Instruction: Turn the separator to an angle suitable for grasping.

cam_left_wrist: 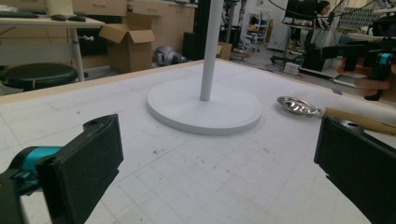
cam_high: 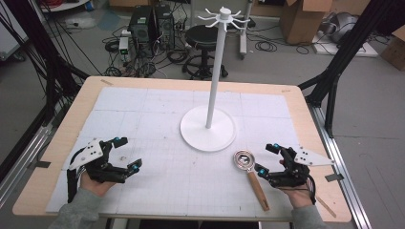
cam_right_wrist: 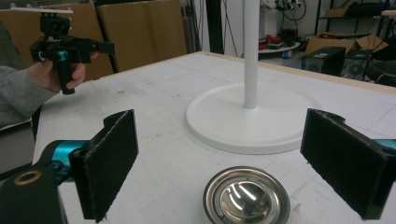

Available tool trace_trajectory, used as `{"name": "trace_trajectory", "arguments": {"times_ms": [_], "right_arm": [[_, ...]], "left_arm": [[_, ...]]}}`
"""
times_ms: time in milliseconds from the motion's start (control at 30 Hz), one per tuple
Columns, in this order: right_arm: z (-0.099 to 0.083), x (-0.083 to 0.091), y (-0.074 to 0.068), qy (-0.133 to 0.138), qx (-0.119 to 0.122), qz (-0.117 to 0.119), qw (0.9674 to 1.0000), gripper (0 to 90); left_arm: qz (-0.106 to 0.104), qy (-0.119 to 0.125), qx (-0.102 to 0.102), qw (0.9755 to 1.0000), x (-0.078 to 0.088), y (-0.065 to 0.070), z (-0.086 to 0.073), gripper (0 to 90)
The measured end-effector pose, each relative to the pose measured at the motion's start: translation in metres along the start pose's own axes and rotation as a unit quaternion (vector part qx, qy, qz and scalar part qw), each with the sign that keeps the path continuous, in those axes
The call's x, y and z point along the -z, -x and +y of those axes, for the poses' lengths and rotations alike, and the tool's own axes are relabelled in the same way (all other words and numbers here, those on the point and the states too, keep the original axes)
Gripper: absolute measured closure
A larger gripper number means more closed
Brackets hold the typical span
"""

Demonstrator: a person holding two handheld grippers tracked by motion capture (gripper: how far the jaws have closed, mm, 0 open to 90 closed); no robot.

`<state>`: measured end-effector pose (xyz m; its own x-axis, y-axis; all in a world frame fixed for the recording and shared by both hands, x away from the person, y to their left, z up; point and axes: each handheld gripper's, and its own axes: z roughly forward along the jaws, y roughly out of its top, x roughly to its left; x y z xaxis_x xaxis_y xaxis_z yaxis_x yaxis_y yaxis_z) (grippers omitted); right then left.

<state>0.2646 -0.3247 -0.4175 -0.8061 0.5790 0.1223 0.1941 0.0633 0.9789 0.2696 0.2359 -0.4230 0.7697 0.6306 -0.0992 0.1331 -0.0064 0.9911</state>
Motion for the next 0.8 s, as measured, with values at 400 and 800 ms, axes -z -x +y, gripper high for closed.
{"name": "trace_trajectory", "arguments": {"times_ms": [400, 800], "right_arm": [[-0.004, 0.006, -0.0008, -0.03, 0.007, 0.019, 0.9993, 24.0], [-0.0067, 0.0089, -0.0077, -0.054, 0.037, 0.022, 0.9976, 53.9]], "left_arm": [[0.002, -0.007, 0.009, 0.9999, -0.0078, -0.004, -0.0034, 1.7], [0.007, -0.005, 0.014, 0.9999, -0.0102, -0.0063, -0.0043, 1.7]]}}
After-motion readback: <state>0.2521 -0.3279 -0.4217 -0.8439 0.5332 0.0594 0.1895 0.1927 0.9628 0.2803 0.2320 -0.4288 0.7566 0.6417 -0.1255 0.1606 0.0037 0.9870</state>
